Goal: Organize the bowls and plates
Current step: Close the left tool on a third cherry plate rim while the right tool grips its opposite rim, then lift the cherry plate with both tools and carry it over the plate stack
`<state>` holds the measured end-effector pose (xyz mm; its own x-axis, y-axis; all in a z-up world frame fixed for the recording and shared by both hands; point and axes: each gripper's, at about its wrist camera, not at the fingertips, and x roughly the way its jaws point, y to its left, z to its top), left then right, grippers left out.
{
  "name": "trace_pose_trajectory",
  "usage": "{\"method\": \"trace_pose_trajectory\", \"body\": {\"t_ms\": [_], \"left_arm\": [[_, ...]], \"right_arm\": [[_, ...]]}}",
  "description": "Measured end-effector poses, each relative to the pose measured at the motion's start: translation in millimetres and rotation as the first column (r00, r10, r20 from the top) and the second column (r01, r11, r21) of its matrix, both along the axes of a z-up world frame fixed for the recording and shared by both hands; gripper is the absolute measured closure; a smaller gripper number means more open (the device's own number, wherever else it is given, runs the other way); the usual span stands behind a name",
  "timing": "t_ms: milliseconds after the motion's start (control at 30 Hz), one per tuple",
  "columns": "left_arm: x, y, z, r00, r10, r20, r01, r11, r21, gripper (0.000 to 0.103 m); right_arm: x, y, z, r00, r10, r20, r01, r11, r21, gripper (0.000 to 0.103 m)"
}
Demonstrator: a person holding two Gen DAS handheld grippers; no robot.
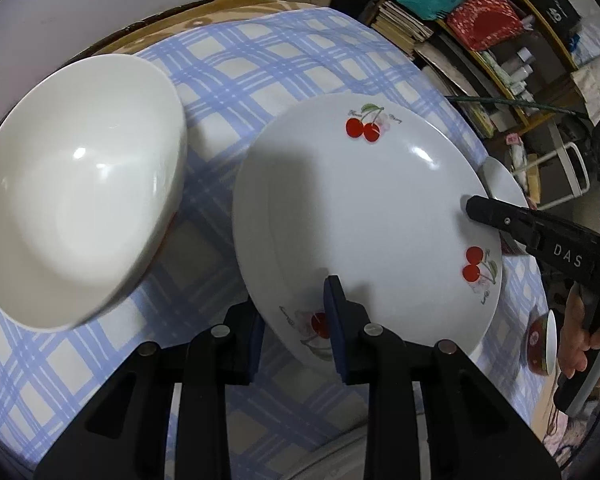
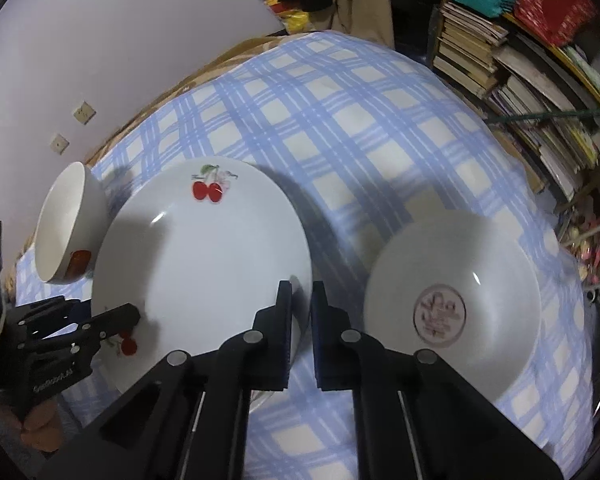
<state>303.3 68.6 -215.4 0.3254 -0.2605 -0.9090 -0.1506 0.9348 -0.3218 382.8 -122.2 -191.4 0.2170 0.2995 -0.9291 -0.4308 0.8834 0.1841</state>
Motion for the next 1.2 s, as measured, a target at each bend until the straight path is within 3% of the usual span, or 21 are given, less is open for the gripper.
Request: {"method": "trace_pose_trajectory", "body": {"t_ms": [467,833,1200], "left_arm": [[-32,-21,38,0.989,-0.134,0.056,0.132,0.991,0.035,0.075],[-76,-31,75,0.977,-0.197,0.079,0.191,0.979,0.076,0.075],[-138,-39,98,0.966,-0.245,0.088,0.233,0.964,0.127,0.075]], "right_arm": [[-57,-42,27,0.994,-0.098,0.042,0.096,0.994,0.054,0.093],[-111,-59,58,0.985,-0.152,0.081,0.146,0.986,0.081,0.093],[-178,-71,65,0.97,-0.229,0.08,0.217,0.967,0.132,0.093]]}}
